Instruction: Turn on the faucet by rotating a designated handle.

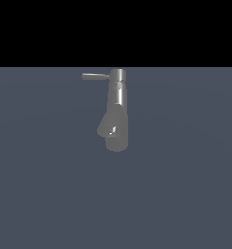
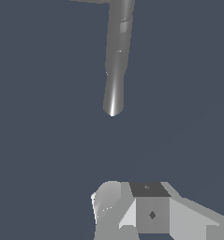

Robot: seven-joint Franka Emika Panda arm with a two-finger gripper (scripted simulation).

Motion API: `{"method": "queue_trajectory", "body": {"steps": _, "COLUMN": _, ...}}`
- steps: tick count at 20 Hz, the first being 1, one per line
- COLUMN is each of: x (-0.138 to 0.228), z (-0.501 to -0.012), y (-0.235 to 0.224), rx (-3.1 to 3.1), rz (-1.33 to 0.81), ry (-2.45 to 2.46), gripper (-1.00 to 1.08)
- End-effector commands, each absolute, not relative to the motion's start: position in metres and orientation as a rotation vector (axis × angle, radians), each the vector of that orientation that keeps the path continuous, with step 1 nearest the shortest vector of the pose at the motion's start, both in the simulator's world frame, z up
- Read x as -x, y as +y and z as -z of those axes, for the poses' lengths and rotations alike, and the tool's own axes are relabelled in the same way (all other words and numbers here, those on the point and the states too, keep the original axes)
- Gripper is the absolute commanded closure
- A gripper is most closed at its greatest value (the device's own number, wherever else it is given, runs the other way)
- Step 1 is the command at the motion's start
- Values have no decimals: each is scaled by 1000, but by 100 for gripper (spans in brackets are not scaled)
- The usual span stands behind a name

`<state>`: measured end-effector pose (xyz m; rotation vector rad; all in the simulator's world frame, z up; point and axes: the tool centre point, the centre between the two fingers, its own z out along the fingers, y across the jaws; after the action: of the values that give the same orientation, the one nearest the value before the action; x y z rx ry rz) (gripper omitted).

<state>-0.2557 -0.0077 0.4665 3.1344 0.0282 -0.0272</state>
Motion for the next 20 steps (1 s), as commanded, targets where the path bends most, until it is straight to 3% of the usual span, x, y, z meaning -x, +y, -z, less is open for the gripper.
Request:
{"method": "queue_trajectory", "body": {"steps": 1, "x": 256, "z": -467, "y": -8, "rx": -3134, "rz": 27, "ry": 28, "gripper": 108}}
{"method": "queue_trajectory", "body": {"steps": 11, "x": 242, "z": -468, "y": -6, "rx": -3120, "rz": 27, "ry": -66, "gripper": 108}}
{"method": "queue_trajectory", "body": {"steps": 20, "x": 204, "z": -467, "y": -1, "rx": -3075, "rz": 23, "ry": -303, "gripper": 108}}
